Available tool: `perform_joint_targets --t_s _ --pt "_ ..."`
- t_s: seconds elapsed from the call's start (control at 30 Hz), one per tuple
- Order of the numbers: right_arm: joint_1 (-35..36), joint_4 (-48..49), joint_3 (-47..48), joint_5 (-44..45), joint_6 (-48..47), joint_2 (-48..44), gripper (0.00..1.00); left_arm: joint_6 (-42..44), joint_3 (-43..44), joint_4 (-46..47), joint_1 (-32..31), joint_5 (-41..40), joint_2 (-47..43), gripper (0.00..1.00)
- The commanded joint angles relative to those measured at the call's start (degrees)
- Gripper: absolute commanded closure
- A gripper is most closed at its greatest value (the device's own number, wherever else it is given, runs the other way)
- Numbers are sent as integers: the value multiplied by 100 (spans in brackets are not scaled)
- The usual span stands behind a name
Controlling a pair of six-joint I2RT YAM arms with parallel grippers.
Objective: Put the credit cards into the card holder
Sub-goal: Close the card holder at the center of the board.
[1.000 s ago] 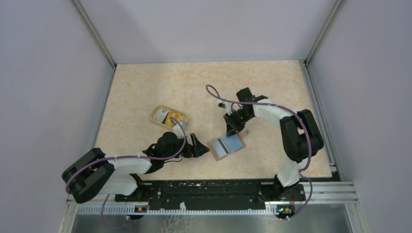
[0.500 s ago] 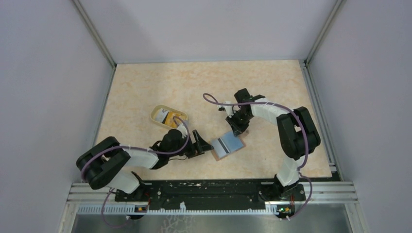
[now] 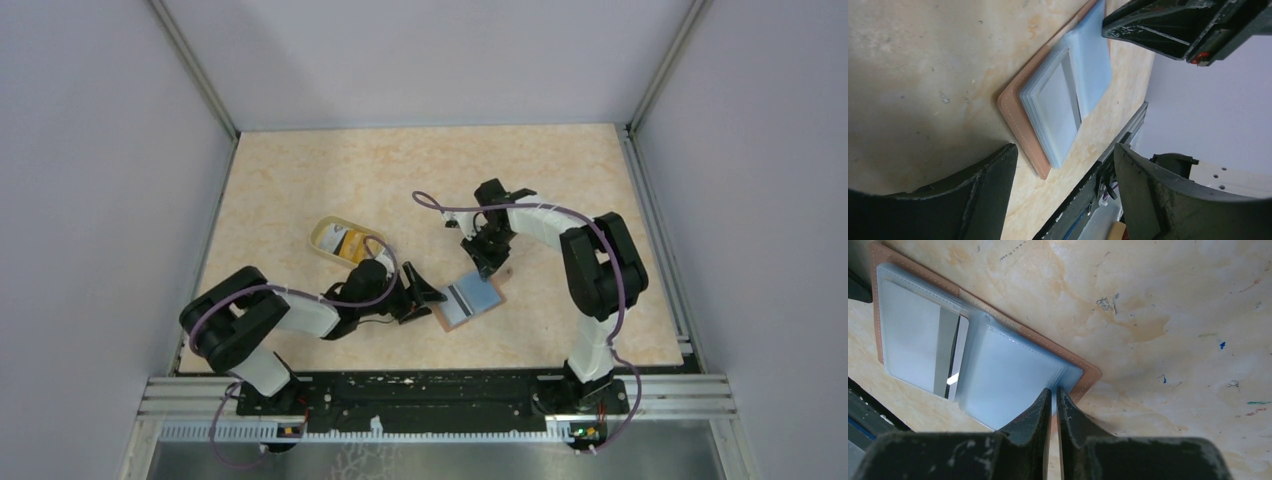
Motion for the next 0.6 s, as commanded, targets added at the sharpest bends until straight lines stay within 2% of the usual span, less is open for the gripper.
perform_joint_targets --t_s 0.0,0.3,0.57 --pt "70 -33 -219 425 -84 465 91 170 -436 1340 -15 139 537 21" --pt "70 -107 -186 225 -109 434 91 117 -1012 4780 -14 432 1202 26" --pt "70 -141 -166 128 -109 359 91 -289 -672 5797 -13 798 1897 32"
